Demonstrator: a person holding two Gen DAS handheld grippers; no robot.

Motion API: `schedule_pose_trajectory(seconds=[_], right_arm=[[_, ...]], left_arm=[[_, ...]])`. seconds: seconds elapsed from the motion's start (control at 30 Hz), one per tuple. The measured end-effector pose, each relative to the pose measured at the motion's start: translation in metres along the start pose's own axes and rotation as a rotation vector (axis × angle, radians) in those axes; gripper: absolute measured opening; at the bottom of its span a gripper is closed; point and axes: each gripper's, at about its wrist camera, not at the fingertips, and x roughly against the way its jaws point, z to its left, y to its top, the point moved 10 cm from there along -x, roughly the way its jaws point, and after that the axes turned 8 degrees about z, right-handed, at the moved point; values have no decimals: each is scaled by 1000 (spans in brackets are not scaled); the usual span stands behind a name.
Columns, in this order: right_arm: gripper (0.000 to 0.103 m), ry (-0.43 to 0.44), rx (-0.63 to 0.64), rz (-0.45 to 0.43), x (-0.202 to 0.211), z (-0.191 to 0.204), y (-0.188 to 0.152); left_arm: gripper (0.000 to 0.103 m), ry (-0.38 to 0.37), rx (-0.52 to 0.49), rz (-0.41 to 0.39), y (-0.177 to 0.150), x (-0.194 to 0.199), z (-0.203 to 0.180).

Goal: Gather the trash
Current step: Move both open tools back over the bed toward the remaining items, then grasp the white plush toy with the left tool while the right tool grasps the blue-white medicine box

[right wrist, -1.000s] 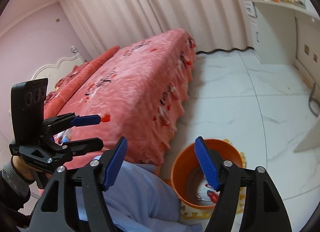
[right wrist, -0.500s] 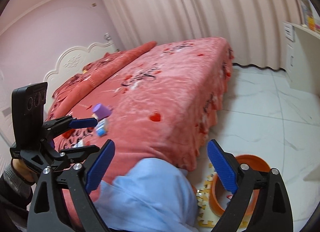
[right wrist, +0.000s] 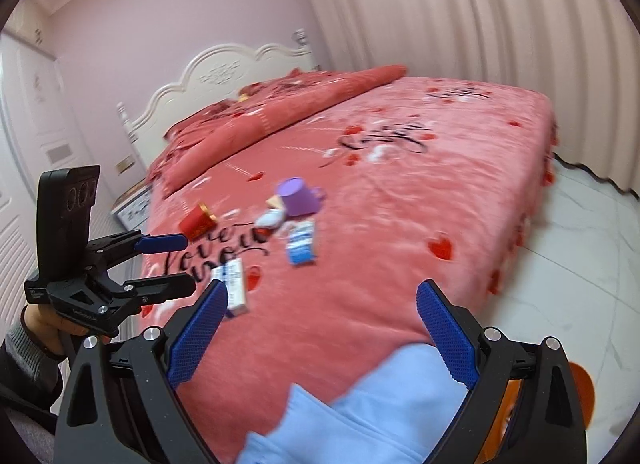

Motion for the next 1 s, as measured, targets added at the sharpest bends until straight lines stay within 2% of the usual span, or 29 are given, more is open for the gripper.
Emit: schedule_pose_trajectory(seconds=[0.2,0.43,0.67,1.0], right_arm=[[94,54,74,35,-40,49,15],[94,75,109,56,-83,73,35],[94,31,119,63,-124,70,51],[94,9,111,111,-186,57,57]], left_arm=[[96,44,82,-9,-15,16,50],[96,59,135,-14,-10,9,91],[96,82,102,-1,8,-15,125],[96,66,68,41,32,-64,170]])
